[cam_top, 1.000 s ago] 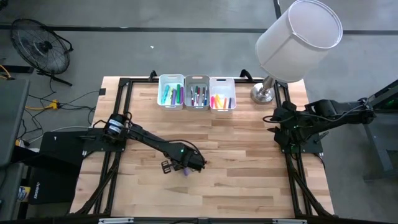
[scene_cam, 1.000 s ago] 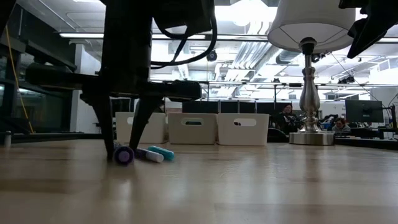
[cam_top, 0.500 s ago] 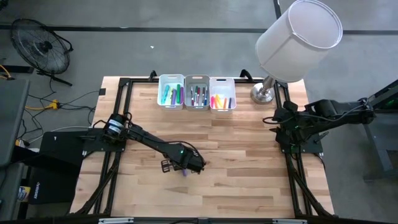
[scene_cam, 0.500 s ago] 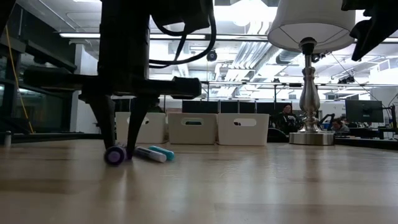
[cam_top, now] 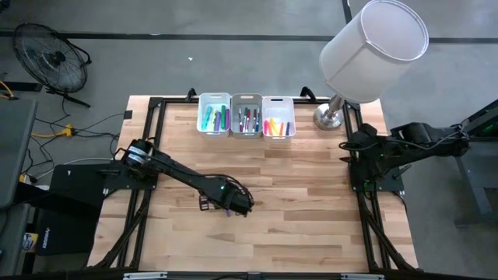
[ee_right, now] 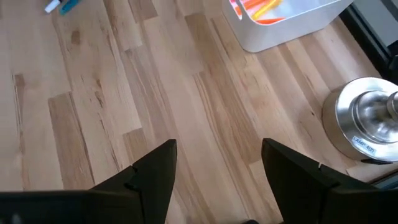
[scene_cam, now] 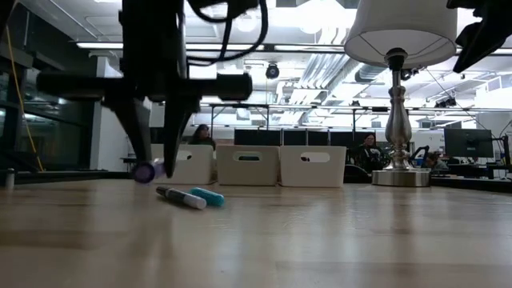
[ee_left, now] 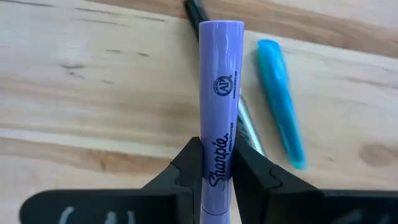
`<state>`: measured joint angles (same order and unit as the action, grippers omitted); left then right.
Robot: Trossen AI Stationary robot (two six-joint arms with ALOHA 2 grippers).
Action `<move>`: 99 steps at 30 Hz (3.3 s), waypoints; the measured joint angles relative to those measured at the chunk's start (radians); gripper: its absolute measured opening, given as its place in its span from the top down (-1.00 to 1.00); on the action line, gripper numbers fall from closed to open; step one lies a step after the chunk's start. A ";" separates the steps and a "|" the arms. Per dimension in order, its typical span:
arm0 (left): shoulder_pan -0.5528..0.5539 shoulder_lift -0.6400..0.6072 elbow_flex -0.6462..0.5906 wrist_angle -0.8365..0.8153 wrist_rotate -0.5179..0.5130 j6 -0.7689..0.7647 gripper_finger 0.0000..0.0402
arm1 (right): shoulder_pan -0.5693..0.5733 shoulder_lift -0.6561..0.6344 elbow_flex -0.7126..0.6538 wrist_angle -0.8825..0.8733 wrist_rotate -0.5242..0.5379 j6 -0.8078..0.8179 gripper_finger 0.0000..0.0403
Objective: Pick & Place Markers
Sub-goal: Put the purple highlighter pen into the left white bin, then put the black marker pen into the gray bin
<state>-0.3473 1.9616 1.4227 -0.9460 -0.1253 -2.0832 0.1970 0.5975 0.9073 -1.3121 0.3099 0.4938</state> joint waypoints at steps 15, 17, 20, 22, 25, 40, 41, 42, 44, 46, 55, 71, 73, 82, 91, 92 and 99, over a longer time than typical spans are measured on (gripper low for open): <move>0.037 -0.080 0.002 -0.018 -0.076 0.034 0.72 | 0.000 -0.010 0.000 0.000 0.022 -0.005 -0.11; 0.054 -0.083 0.006 0.006 -0.070 0.068 0.72 | 0.000 -0.010 0.000 0.000 0.022 -0.005 -0.11; 0.078 -0.103 0.000 -0.007 -0.060 0.120 0.71 | 0.000 -0.010 0.000 0.000 0.023 -0.005 -0.11; 0.099 -0.123 0.006 0.013 -0.061 0.145 0.71 | 0.000 -0.010 0.000 0.000 0.023 -0.005 -0.11; 0.129 -0.152 0.001 -0.014 -0.078 0.188 0.72 | 0.000 -0.010 0.000 0.000 0.024 -0.005 -0.11; 0.431 -0.303 0.004 -0.056 -0.120 0.590 0.72 | 0.000 -0.009 0.000 0.019 0.022 0.000 -0.11; 0.465 -0.310 0.002 -0.069 -0.115 0.631 0.72 | 0.000 -0.009 0.000 0.019 0.022 0.004 -0.11; 0.500 -0.316 0.002 -0.077 -0.110 0.675 0.72 | 0.000 -0.010 0.000 0.019 0.023 0.008 -0.11; 0.578 -0.319 0.006 -0.074 -0.092 0.768 0.72 | 0.000 -0.009 0.000 0.019 0.035 0.027 -0.11; 0.658 -0.315 0.003 -0.085 -0.064 0.862 0.72 | 0.000 -0.010 0.000 0.019 0.058 0.058 -0.11; 0.959 -0.290 0.003 -0.030 -0.011 1.164 0.72 | 0.000 -0.010 0.000 0.019 0.145 0.208 -0.11; 1.048 -0.216 0.002 -0.003 0.013 1.362 0.72 | 0.000 -0.009 0.000 0.019 0.283 0.400 -0.11; 1.048 -0.202 0.002 0.004 0.030 1.376 0.72 | 0.000 -0.009 0.000 0.019 0.295 0.401 -0.11; 1.049 -0.142 0.003 -0.003 0.039 1.369 0.72 | 0.000 -0.009 0.000 0.019 0.310 0.452 -0.11; 1.048 -0.115 0.003 0.000 0.048 1.346 0.33 | 0.000 -0.009 0.000 0.019 0.278 0.474 -0.11; 1.048 -0.115 0.003 0.001 0.050 1.346 0.29 | 0.000 -0.009 0.000 0.018 0.278 0.474 -0.11; 1.037 -0.154 0.003 -0.020 0.095 1.350 0.16 | 0.000 -0.009 0.000 0.007 0.276 0.458 -0.11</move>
<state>0.6898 1.8074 1.4261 -0.9657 -0.0305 -0.7329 0.1967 0.5888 0.9070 -1.3053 0.5859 0.9514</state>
